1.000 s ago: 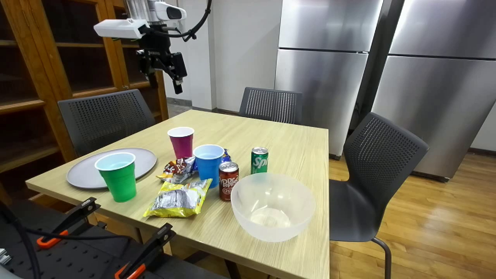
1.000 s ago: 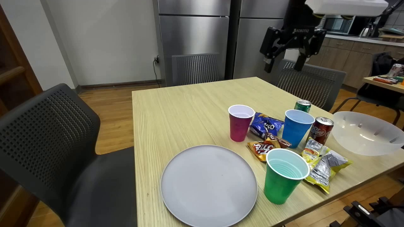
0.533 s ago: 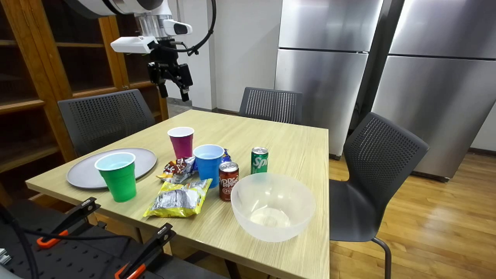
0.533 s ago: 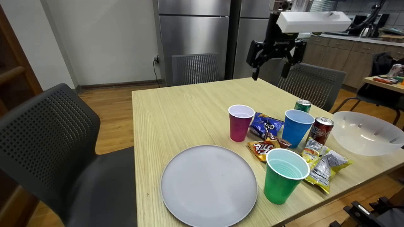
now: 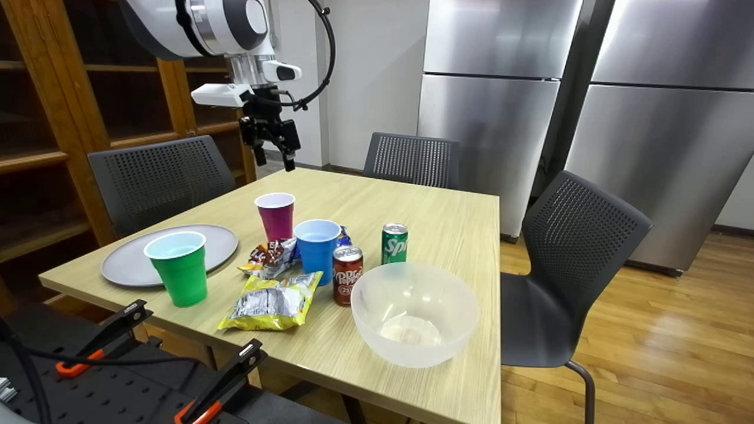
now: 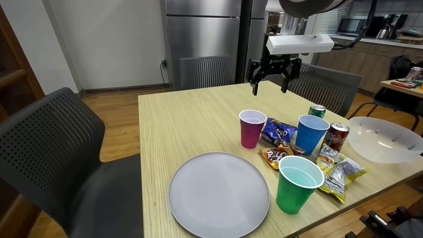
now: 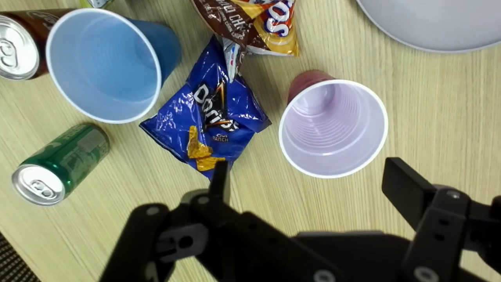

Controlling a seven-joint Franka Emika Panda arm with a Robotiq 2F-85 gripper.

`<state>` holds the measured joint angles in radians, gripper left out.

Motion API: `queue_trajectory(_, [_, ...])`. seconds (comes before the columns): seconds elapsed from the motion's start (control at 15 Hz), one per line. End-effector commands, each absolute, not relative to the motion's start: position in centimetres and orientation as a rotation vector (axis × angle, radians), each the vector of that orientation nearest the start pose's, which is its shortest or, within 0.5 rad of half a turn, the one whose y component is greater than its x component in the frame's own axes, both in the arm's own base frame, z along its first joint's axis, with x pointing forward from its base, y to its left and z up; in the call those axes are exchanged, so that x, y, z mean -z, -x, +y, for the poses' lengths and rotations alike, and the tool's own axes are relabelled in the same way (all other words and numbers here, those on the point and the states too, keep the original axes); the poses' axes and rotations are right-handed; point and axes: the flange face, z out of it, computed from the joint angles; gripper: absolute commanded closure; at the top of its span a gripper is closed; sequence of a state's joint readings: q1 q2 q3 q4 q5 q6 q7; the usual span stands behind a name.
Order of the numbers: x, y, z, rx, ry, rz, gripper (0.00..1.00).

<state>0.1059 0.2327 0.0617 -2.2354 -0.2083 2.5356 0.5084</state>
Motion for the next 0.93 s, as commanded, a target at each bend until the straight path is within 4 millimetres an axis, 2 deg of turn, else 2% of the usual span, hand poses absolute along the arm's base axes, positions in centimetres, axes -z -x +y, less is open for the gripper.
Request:
queue_trajectory(0.0, [-25.3, -56.4, 10.0, 0.126, 3.238, 0.314, 0.0])
queue_trajectory(0.4, [-22.1, -56.6, 9.9, 0.032, 3.267, 0.305, 0.0])
queue_trajectory(0.87, [-19.6, -56.3, 9.3, -0.061, 3.298, 0.323, 0.0])
